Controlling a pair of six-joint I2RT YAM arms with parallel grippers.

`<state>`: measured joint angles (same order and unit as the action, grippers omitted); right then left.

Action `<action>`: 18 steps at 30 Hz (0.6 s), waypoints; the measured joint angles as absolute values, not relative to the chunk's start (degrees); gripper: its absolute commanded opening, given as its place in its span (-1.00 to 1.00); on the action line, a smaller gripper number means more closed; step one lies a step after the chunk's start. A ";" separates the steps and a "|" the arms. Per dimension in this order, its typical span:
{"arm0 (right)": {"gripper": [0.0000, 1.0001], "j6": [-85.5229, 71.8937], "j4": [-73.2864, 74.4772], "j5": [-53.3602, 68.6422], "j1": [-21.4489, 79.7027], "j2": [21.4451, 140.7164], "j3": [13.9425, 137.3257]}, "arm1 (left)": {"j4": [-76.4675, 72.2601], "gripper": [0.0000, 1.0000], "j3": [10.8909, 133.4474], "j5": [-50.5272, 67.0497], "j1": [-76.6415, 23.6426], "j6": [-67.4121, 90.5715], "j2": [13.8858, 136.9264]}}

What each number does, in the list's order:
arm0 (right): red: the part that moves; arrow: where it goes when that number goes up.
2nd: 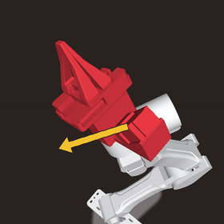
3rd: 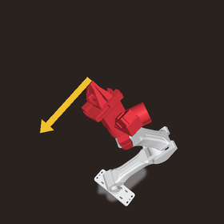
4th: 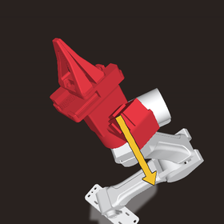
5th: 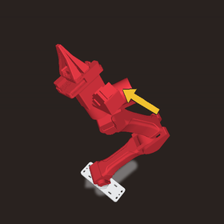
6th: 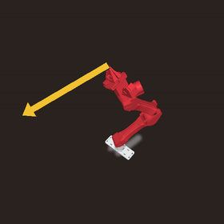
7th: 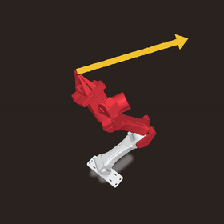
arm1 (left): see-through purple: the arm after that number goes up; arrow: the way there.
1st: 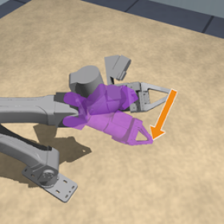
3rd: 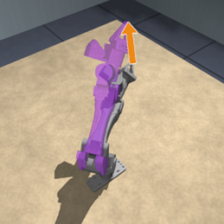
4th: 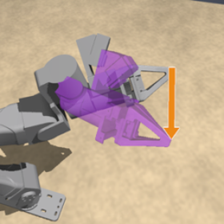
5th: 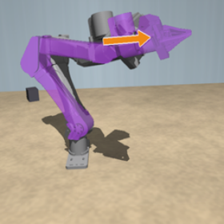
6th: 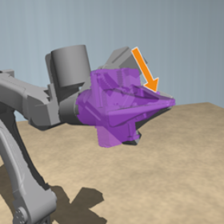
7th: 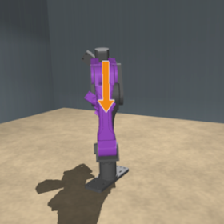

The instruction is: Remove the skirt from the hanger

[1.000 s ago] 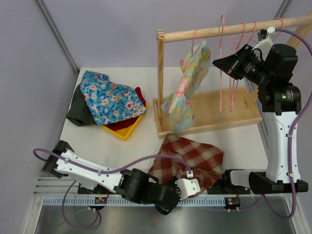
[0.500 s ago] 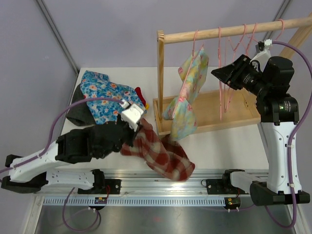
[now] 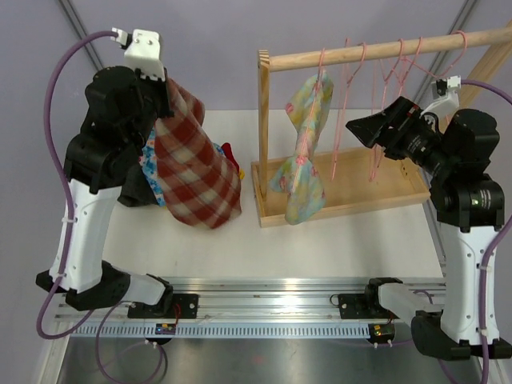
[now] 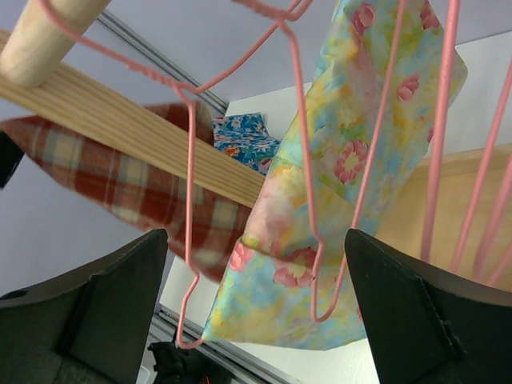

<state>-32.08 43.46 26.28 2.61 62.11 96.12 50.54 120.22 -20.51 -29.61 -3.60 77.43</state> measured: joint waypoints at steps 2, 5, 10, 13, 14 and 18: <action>0.99 -31.57 44.27 25.87 2.61 59.92 95.83 | 48.90 -1.00 122.87 -21.54 -25.85 -3.66 79.88; 0.99 -30.79 46.15 25.04 2.61 56.40 96.14 | 46.59 -1.00 121.03 -22.06 -21.12 -3.57 81.06; 0.99 -29.76 48.73 24.36 2.61 52.84 100.44 | 36.84 -0.81 100.49 -18.22 -15.09 -2.04 75.96; 0.99 -30.11 47.13 27.79 2.61 51.42 101.84 | 34.98 -0.25 88.86 -13.41 -9.74 1.02 75.77; 0.99 -30.41 45.95 29.74 2.61 51.05 102.00 | 35.11 0.22 87.05 -12.10 -8.12 2.00 77.38; 0.98 -32.29 40.73 36.47 2.61 51.37 101.16 | 38.22 0.98 85.62 -8.32 -3.38 7.44 86.83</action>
